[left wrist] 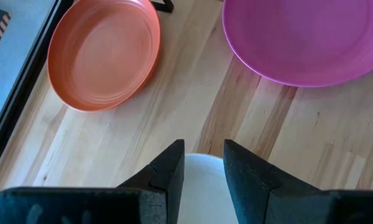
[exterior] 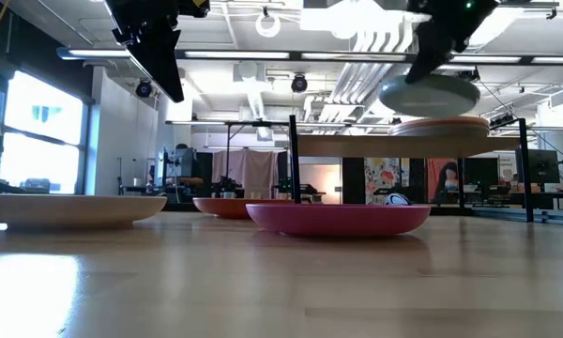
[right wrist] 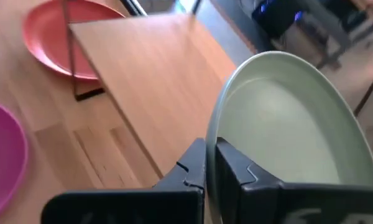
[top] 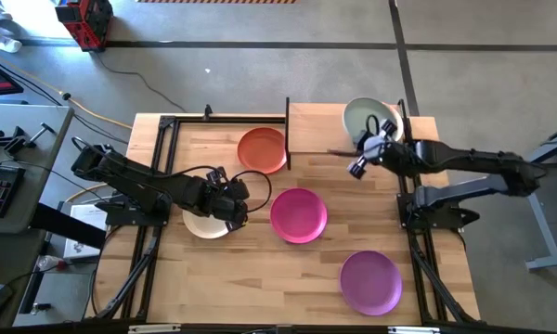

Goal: Place and stack plates onto a shelf
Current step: Stack the light blue plate on top of the peach plate on the shelf

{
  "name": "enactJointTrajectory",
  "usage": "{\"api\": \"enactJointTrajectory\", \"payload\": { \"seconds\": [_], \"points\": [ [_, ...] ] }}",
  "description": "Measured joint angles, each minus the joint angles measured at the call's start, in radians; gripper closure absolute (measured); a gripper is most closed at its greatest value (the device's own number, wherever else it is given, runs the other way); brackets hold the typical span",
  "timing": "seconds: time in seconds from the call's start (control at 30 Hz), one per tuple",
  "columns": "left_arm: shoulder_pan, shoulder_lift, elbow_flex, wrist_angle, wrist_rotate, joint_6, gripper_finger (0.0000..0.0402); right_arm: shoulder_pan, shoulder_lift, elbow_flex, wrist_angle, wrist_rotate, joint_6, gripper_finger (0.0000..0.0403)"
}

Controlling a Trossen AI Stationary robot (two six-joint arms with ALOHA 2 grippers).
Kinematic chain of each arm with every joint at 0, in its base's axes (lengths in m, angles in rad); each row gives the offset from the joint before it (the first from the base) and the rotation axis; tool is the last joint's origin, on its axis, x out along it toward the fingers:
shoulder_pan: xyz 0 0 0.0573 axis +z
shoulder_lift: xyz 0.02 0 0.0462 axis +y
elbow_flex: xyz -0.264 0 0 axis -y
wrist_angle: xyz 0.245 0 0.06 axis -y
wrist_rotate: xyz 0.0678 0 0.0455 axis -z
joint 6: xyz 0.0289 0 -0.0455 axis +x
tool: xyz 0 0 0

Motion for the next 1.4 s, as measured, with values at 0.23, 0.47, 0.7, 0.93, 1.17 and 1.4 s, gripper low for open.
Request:
{"api": "enactJointTrajectory", "payload": {
  "seconds": [0.23,0.47,0.7,0.93,1.17,1.4],
  "points": [
    [0.0,0.0,0.0,0.0,0.0,0.0,0.0301,-0.141,0.0,0.0,-0.01,-0.072,0.01,0.0403],
    [0.0,0.0,0.0,0.0,0.0,0.0,0.0301,-0.239,0.003,0.0,-0.026,-0.181,-0.067,0.0403],
    [0.0,0.0,0.0,0.0,0.0,0.0,0.0301,-0.312,0.003,0.0,-0.059,-0.226,-0.08,0.0403],
    [0.0,0.0,0.0,0.0,0.0,0.0,0.0301,-0.367,0.003,0.0,-0.086,-0.282,-0.08,0.0403],
    [0.0,0.0,0.0,0.0,0.0,0.0,0.0301,-0.366,0.003,0.0,-0.085,-0.342,-0.116,0.0403],
    [0.0,0.0,0.0,0.0,-0.001,0.0,0.0301,-0.366,0.01,0.0,-0.085,-0.415,-0.118,0.0403]
  ]
}}
